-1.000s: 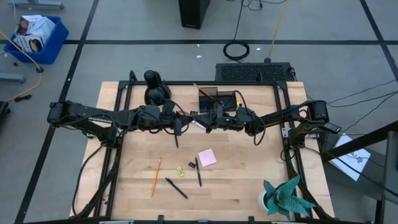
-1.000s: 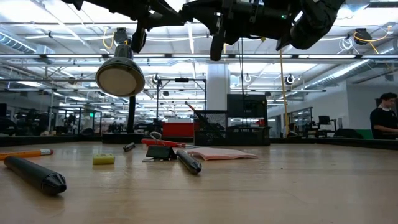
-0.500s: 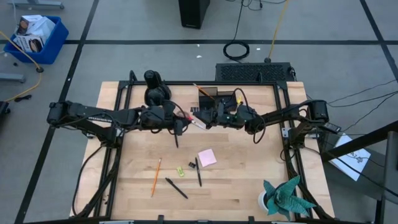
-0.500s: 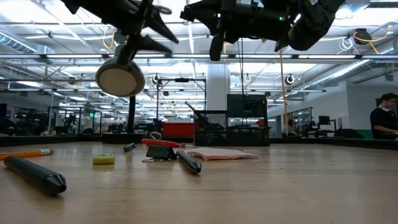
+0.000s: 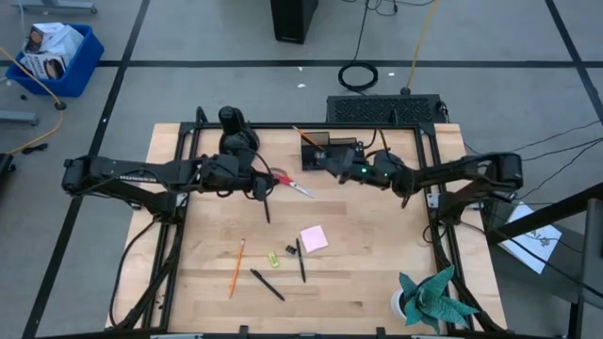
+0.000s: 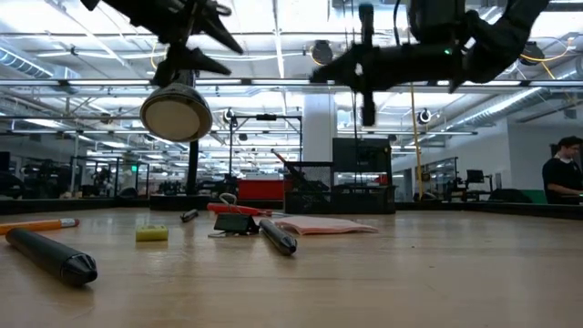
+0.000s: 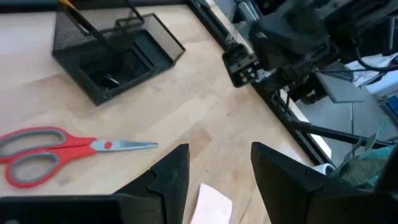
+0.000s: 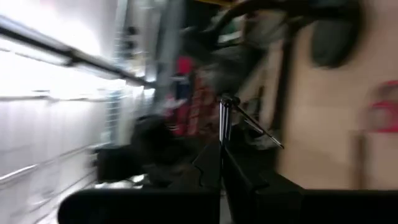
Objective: Pick and place office supplies into organizer
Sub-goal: Put the black binder clip into the black desk organizer
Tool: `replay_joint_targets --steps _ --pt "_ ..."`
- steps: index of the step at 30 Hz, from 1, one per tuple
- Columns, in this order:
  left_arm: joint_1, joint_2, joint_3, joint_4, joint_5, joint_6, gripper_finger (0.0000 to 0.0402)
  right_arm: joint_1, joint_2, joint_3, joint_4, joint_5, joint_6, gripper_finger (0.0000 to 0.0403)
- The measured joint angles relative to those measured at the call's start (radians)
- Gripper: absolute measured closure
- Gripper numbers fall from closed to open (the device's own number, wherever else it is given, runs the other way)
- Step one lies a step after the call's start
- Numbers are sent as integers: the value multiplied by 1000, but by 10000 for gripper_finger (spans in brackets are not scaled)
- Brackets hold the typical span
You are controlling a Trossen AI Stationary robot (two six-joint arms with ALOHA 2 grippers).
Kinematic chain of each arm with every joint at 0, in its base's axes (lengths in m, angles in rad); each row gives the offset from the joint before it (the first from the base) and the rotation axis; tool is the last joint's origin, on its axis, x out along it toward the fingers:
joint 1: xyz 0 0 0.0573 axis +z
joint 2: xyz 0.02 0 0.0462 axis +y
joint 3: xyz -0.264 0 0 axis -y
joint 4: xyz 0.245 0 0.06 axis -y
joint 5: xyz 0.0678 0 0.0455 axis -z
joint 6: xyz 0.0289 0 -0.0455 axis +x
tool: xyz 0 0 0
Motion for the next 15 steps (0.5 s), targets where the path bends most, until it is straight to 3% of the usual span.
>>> replay_joint_targets --steps 6,15 --pt "8 -36 2 12 -30 27 224 -48 -61 -25 -229 20 -110 403" --pt "12 -65 1 5 -31 27 224 -90 -18 51 -460 13 -284 403"
